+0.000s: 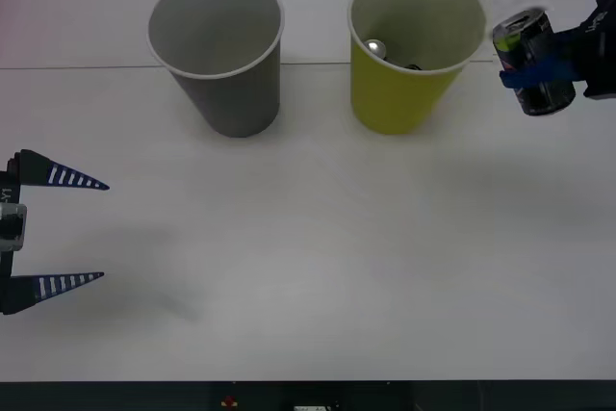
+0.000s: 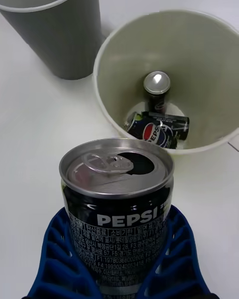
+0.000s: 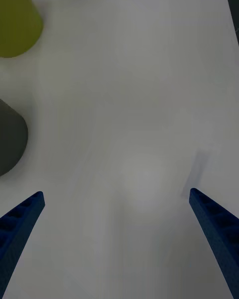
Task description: Put the can into the green bin and the plastic bottle into the gray bin
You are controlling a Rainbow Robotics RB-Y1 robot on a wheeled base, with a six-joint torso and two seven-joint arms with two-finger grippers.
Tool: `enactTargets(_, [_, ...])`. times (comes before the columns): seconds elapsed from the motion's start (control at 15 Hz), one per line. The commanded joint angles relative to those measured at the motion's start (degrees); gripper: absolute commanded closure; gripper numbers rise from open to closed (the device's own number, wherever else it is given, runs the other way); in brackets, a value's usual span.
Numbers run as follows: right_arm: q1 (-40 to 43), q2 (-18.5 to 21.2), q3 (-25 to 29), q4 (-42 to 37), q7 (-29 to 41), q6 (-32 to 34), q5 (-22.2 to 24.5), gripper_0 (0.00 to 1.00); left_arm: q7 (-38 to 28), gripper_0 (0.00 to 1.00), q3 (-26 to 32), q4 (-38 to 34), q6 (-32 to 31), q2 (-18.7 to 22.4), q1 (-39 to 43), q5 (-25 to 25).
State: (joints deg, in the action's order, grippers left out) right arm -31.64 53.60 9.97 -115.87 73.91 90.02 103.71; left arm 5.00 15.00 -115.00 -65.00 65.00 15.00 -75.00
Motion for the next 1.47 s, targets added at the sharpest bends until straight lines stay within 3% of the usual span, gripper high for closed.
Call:
enactTargets(0.07, [-8.1,1.2,-6.1,6.4,0.0,0.0,0.7,1.0,0.0,0.0,0.0,0.0,0.0,0.0,0.0,0.0])
enactTargets(0.4, [-23.5,0.4,-18.1,21.1,0.0,0.0,2.7,1.0,0.0,0.0,0.0,0.0,0.0,0.0,0.0,0.0])
enactTargets(0.8, [-38.6,-7.4,-28.3,38.7,-0.6,0.0,11.7,1.0,0.0,0.0,0.0,0.0,0.0,0.0,0.0,0.0])
enactTargets(1.07, [-43.0,-12.3,-30.2,47.5,-3.5,0.0,17.4,1.0,0.0,0.0,0.0,0.0,0.0,0.0,0.0,0.0])
enactTargets(1.33, [-43.6,-13.7,-30.7,48.7,-4.2,0.0,19.3,1.0,0.0,0.0,0.0,0.0,0.0,0.0,0.0,0.0])
enactTargets(1.4, [-43.7,-13.9,-30.7,48.7,-5.4,0.0,19.6,0.91,0.0,0.0,0.0,0.0,0.0,0.0,0.0,0.0])
enactTargets(1.47, [-43.7,-13.9,-30.7,48.7,-6.7,0.0,19.7,0.63,0.0,0.0,0.0,0.0,0.0,0.0,0.0,0.0])
